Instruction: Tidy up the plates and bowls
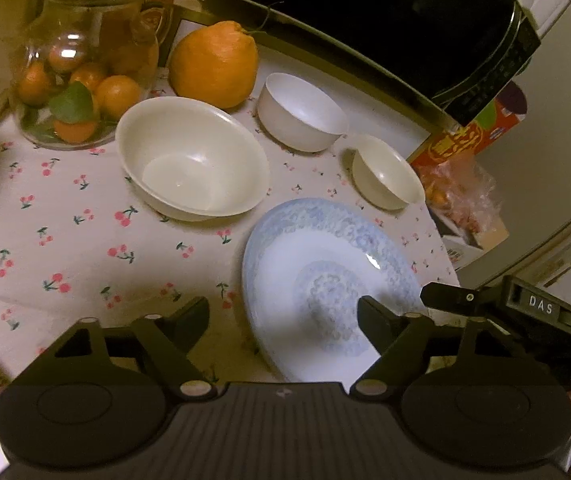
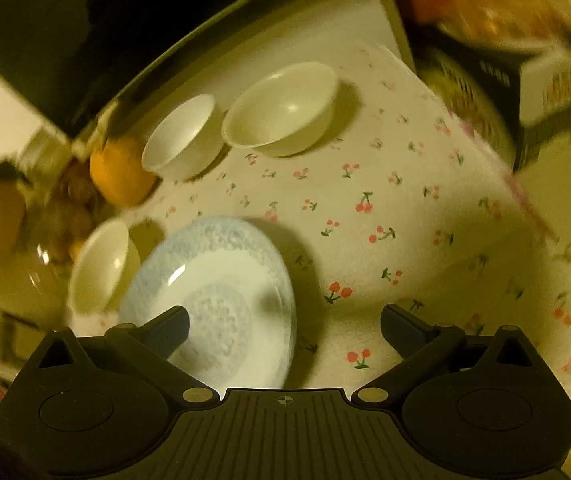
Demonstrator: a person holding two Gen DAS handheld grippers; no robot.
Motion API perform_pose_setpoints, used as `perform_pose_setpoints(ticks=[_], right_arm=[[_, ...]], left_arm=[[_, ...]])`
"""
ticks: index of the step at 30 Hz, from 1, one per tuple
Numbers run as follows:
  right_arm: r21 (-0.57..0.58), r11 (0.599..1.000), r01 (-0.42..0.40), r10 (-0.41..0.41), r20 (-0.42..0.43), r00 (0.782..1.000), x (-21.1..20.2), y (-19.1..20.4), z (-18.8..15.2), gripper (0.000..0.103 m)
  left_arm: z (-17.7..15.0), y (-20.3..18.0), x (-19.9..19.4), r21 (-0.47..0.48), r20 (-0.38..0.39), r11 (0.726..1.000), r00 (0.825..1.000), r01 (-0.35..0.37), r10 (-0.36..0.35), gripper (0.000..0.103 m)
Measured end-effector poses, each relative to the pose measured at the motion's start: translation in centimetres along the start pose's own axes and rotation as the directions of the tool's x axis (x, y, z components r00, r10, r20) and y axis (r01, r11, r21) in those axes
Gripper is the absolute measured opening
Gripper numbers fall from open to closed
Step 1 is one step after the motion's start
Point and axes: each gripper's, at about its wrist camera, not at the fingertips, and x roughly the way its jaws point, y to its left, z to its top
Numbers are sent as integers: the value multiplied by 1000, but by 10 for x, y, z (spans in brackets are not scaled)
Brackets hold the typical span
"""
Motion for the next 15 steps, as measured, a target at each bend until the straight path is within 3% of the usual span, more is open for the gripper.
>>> perform_pose_setpoints(ticks=[7, 12, 15], right_arm=[[59, 996, -64, 63, 16, 998, 5, -8, 4, 84], [27, 998, -55, 55, -1, 998, 14, 1, 0, 47], [29, 998, -55, 55, -13, 998, 19, 4, -2, 36]], left_arm=[[2, 13, 13, -66, 4, 997, 999, 35, -35, 55], [2, 21, 18, -115, -20, 992, 998, 55, -57, 41], [1, 22, 20, -109, -25, 992, 998, 56, -59, 32]])
